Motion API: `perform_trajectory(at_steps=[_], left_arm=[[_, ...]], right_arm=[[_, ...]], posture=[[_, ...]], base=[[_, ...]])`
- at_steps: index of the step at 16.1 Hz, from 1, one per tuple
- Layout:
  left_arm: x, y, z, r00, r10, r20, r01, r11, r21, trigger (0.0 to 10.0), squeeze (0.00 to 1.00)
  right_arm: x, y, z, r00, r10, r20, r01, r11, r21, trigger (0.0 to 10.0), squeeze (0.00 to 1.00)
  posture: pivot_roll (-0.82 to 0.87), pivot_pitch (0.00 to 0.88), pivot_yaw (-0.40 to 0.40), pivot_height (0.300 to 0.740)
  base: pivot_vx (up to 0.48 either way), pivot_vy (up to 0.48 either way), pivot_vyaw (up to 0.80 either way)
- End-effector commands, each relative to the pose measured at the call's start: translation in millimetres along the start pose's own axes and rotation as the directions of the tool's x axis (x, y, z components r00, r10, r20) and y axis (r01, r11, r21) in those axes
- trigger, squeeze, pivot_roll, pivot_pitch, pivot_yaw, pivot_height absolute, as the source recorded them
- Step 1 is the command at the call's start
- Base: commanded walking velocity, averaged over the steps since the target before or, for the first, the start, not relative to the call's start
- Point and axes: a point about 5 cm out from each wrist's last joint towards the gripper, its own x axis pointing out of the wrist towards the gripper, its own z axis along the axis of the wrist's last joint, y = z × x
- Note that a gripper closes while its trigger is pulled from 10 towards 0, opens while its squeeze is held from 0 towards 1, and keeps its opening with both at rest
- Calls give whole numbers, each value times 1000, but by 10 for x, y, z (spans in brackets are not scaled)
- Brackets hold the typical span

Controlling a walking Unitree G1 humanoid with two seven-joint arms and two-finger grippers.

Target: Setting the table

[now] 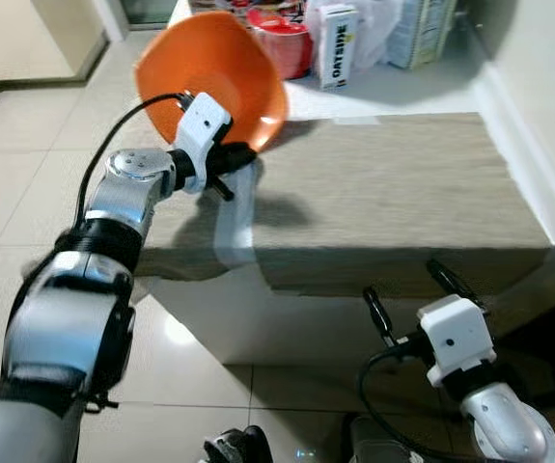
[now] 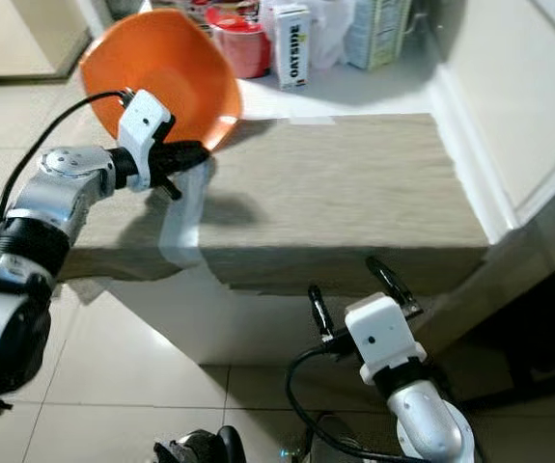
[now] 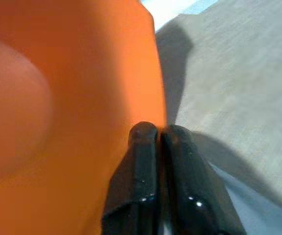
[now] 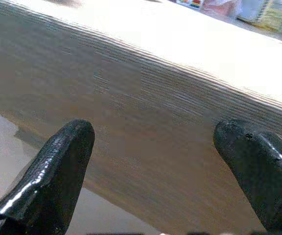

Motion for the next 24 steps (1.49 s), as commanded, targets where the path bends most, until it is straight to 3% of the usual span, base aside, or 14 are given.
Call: perform_trajectory(at_steps=[1,8,9,11,12,13,14,15,18,20,24], left_arm=[[-14,-96,-1,998,-63,-1,63,998,-29,0,0],[-259,-491,305,984,-152,90,154,988,-21,0,0],[-290,-506,331,987,-134,94,135,991,-7,0,0],[-302,-357,445,993,-22,117,15,998,65,0,0],[-305,-285,485,993,31,118,-43,994,103,10000,0],[-318,-229,513,989,71,127,-86,990,113,10000,0],[-344,-134,534,981,137,136,-153,981,121,10000,1000],[-371,-10,535,970,203,132,-219,968,124,10000,1000],[-424,328,446,927,364,87,-374,897,235,10000,1000],[-429,392,459,915,391,97,-403,881,247,10000,1000],[-346,397,517,927,358,114,-375,890,258,10000,1000]], right_arm=[[-1,30,-24,1000,16,-14,-16,1000,9,10000,0],[32,87,-69,999,37,-19,-36,999,28,10000,0],[45,93,-81,999,39,-21,-38,999,30,10000,0],[97,96,-90,999,39,-13,-38,999,30,10000,0],[125,96,-99,999,35,-10,-35,999,30,10000,0],[150,102,-105,999,33,-7,-33,999,29,10000,0],[187,104,-109,1000,29,-2,-29,999,30,10000,0],[235,94,-111,1000,15,5,-15,999,35,10000,0],[356,64,-87,999,-19,37,18,999,35,10000,0],[369,61,-92,999,-23,41,21,999,33,10000,0],[374,81,-97,998,-28,53,27,999,28,10000,0]], posture=[[-245,176,115,740],[-196,188,120,740],[-192,184,119,740],[-188,165,119,740],[-188,154,120,740],[-189,142,123,740],[-190,128,125,740],[-192,113,128,740],[-201,79,140,740],[-207,71,142,740],[-221,57,151,740]], base=[[0,0,0],[0,0,0],[0,0,0],[0,0,0],[0,0,0],[0,0,0],[0,0,0],[0,0,0],[0,0,0],[0,0,0],[0,0,0]])
